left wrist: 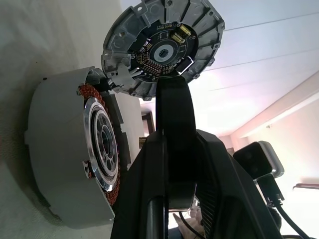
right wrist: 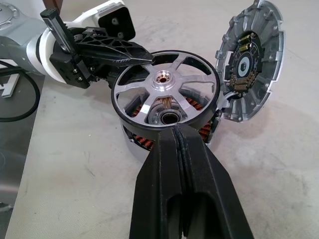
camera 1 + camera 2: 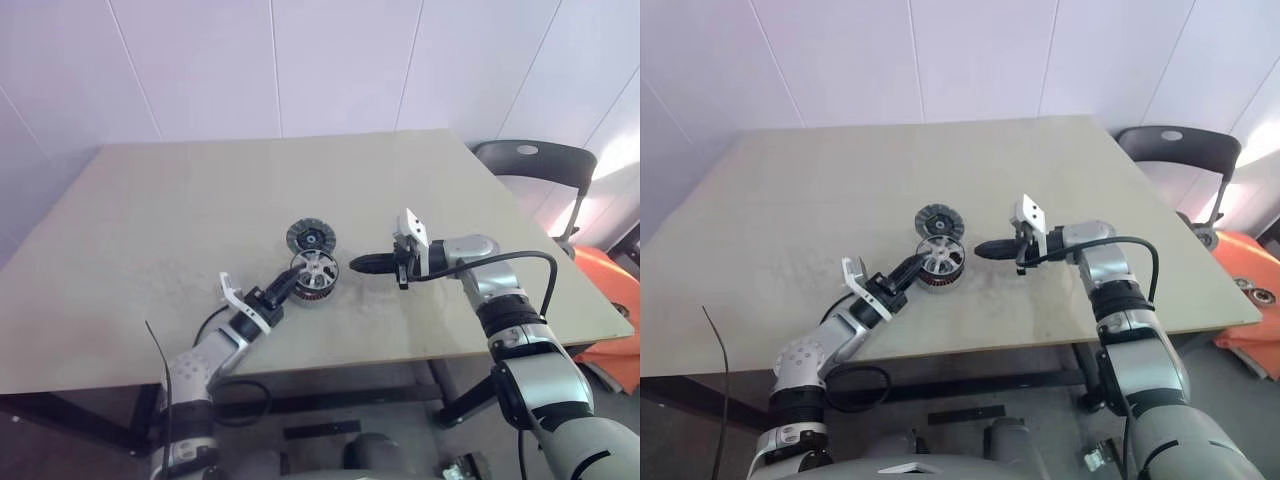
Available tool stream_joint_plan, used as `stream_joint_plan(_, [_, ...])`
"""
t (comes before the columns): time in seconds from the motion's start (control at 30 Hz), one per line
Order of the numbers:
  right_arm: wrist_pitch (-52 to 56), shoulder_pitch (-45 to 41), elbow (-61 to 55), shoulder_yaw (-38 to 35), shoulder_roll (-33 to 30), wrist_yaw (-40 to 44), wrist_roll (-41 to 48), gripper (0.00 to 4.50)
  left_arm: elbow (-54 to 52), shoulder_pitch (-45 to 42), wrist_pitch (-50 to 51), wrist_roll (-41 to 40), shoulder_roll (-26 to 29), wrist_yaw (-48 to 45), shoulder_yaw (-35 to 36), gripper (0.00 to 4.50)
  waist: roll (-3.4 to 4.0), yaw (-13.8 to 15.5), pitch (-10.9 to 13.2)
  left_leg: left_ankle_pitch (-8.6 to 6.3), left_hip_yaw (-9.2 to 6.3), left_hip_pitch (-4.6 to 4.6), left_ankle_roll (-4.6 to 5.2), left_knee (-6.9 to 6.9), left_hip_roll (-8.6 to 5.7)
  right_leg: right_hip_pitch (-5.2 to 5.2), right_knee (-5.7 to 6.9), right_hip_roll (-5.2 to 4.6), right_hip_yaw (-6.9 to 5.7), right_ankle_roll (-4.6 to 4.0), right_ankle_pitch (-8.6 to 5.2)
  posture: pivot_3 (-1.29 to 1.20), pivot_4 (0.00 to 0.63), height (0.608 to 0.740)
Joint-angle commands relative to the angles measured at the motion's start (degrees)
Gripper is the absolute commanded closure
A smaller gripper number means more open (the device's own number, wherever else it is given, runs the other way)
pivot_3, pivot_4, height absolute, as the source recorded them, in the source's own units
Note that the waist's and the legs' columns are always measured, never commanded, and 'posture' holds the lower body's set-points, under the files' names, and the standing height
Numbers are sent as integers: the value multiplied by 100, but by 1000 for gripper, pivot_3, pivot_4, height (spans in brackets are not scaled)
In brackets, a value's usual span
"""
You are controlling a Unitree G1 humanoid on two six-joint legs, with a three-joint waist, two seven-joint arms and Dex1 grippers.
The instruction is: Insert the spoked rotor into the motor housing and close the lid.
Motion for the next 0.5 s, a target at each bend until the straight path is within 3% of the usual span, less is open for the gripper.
stream_joint_plan(0.03, [-64, -25, -261, -19, -28, -33, 36, 4500, 96, 54, -28, -64, -60, 83, 109, 4029, 0, -4, 0, 0, 1, 1, 0, 0, 0, 0, 0, 0, 0, 0, 0, 0, 0, 740])
stream_joint_plan(0.5, [-140, 31, -242, 1, -25, -163, 0, 4500, 163, 72, -82, 72, -20, 184, 116, 4029, 0, -10, 0, 0, 1, 13, 0, 0, 1, 10, 1, 3, 1, -15, -9, 0, 0, 740])
